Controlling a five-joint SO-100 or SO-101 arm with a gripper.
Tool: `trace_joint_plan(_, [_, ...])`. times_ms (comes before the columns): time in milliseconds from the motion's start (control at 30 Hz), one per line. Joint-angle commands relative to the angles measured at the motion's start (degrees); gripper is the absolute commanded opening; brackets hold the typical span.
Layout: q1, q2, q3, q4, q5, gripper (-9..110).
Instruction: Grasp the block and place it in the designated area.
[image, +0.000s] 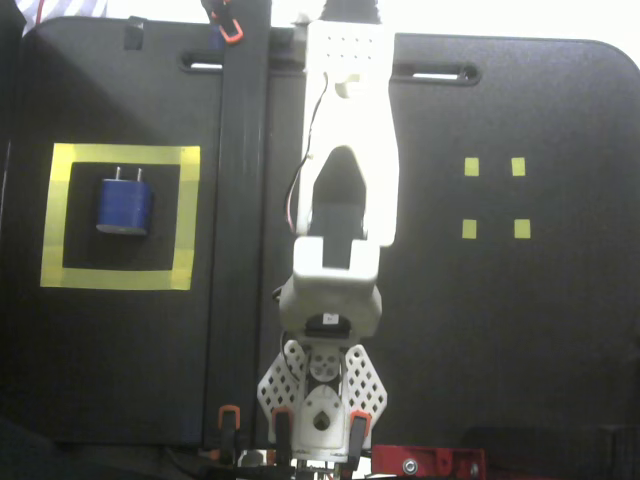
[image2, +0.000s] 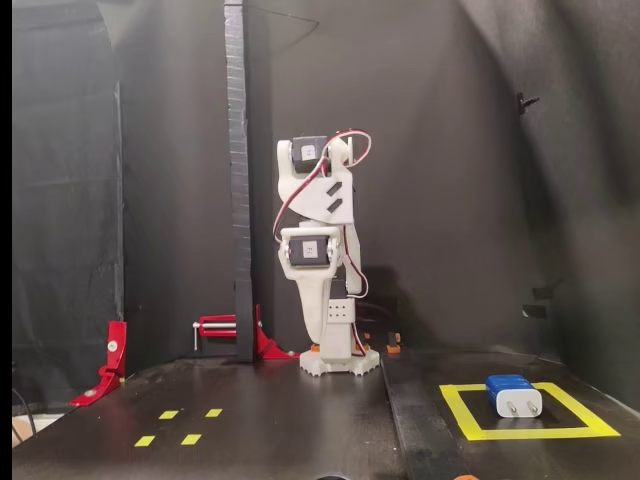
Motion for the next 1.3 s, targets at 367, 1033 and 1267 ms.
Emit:
trace_joint_plan(367, [-0.7, 32.26, 31.03, -26.46, -3.52, 0])
trace_joint_plan(1033, [-0.35, 75.41, 81.65, -71.37, -4.83, 0])
trace_joint_plan(1267, [0.44, 85.43, 94.48, -83.67, -5.19, 0])
